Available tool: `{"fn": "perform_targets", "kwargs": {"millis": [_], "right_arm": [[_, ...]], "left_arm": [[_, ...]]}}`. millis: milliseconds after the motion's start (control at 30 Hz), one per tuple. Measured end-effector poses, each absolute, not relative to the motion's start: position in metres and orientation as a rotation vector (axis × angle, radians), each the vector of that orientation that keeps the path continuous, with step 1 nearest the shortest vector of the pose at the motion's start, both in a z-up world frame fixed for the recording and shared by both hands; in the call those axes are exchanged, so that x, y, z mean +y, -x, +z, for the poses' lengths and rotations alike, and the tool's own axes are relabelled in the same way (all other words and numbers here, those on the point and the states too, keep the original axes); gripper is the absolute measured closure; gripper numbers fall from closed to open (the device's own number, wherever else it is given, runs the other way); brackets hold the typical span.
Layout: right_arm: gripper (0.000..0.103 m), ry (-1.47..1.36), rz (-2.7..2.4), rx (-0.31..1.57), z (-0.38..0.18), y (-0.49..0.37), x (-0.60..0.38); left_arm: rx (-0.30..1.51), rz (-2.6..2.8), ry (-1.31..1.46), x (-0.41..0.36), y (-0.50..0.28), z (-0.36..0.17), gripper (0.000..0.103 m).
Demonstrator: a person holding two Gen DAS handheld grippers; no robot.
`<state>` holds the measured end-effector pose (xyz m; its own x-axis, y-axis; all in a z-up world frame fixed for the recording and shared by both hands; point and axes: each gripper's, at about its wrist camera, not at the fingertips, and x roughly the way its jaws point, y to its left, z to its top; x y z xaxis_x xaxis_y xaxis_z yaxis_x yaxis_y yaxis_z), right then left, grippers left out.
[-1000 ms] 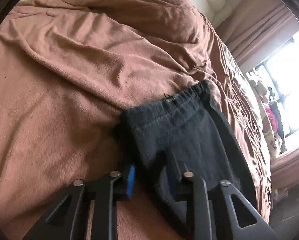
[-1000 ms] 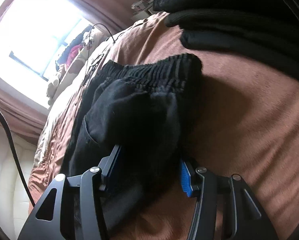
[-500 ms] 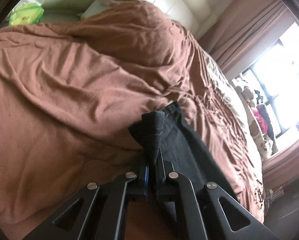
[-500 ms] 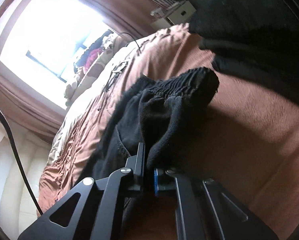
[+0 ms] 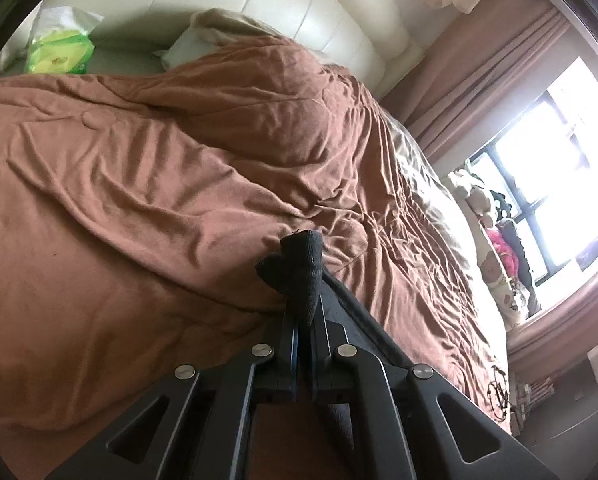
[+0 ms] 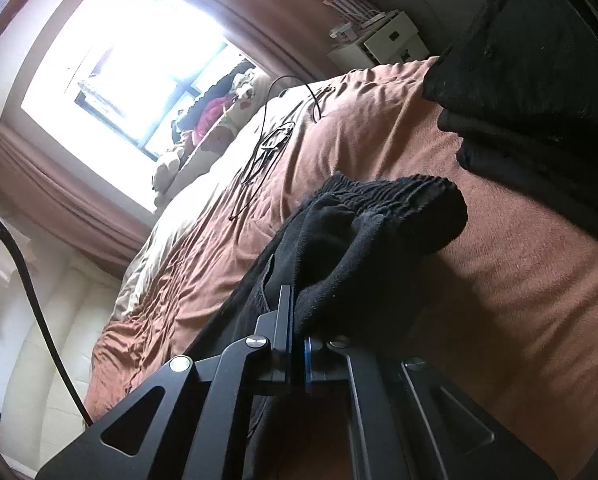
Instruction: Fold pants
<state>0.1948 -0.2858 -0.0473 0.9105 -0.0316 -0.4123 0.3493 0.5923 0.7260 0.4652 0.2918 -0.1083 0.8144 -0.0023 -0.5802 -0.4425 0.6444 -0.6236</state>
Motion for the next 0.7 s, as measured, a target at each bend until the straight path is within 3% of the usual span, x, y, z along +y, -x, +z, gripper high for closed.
{"fn": "perform_targets", "kwargs": {"millis": [700], "right_arm": [[0.103,-0.912,-0.183,0.385,-0.045,-0.126,-0.258]], "left_arm": [[0.566,0.291,0.900,0.353,-0.367,-0.109,0.099]]}}
